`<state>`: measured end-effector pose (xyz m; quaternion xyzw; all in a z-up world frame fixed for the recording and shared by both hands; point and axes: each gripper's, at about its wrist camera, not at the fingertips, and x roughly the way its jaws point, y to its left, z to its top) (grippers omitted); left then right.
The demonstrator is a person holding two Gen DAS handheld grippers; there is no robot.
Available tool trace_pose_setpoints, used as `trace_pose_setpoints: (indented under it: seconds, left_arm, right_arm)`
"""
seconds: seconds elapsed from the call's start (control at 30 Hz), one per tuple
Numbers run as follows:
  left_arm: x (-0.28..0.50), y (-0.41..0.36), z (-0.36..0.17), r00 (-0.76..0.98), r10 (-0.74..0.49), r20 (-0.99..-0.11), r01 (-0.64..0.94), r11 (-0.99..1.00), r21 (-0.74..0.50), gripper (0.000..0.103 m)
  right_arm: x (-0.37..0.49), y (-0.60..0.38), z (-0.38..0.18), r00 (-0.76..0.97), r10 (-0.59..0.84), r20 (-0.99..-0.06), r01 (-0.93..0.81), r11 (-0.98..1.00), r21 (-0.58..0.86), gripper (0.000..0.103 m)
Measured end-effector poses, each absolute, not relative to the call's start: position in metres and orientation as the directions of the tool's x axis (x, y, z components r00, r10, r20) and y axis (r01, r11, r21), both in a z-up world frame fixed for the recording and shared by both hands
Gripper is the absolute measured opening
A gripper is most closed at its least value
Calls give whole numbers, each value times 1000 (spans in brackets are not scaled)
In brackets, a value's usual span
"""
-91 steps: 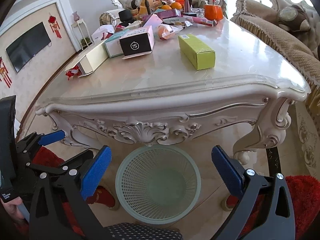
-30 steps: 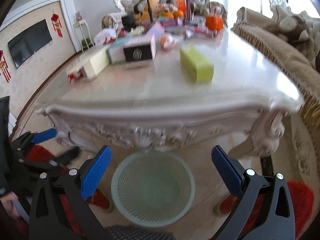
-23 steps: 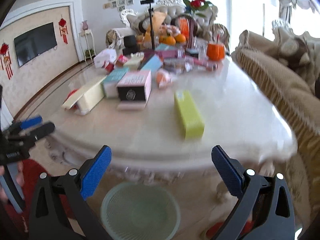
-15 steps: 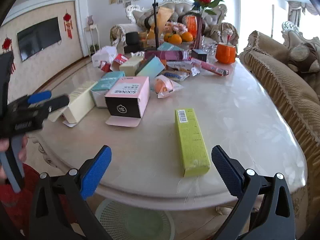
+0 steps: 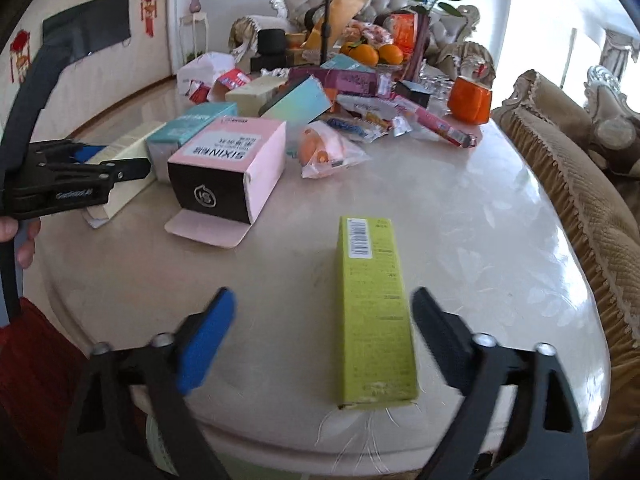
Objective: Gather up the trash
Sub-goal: 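Grasp the cream KIMTRUE box with left tool while right tool grasps yellow-green box, then carry both boxes over the wastebasket and open both tools to drop them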
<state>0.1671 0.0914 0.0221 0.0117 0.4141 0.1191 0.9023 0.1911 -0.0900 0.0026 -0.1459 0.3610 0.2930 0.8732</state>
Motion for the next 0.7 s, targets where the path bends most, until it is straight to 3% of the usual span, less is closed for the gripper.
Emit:
trace_pose_setpoints:
  seconds: [0.03, 0.07, 0.1, 0.43, 0.6, 0.7]
  left_arm:
    - [167, 91, 22, 630, 226, -743, -203, 971, 123, 47]
    - [167, 92, 22, 629, 225, -744, -205, 971, 121, 47]
    - [165, 93, 23, 633, 218, -743, -203, 973, 112, 47]
    - [129, 120, 72, 753, 112, -649, -212, 974, -78, 47]
    - [76, 102, 114, 839, 9, -544, -93, 988, -127, 47]
    - [38, 73, 117, 843, -76, -533, 19, 994, -112, 47]
  right_arm:
    - [191, -91, 3, 563, 414, -715, -618, 786, -31, 68]
    - [191, -93, 3, 551, 430, -715, -622, 783, -8, 52]
    - [192, -95, 4, 539, 449, -713, -627, 779, 17, 28]
    - [193, -112, 34, 495, 573, -653, -616, 762, 202, 28]
    - [158, -131, 69, 468, 675, -571, -664, 694, 278, 28]
    - [127, -140, 72, 439, 699, -565, -688, 666, 289, 28]
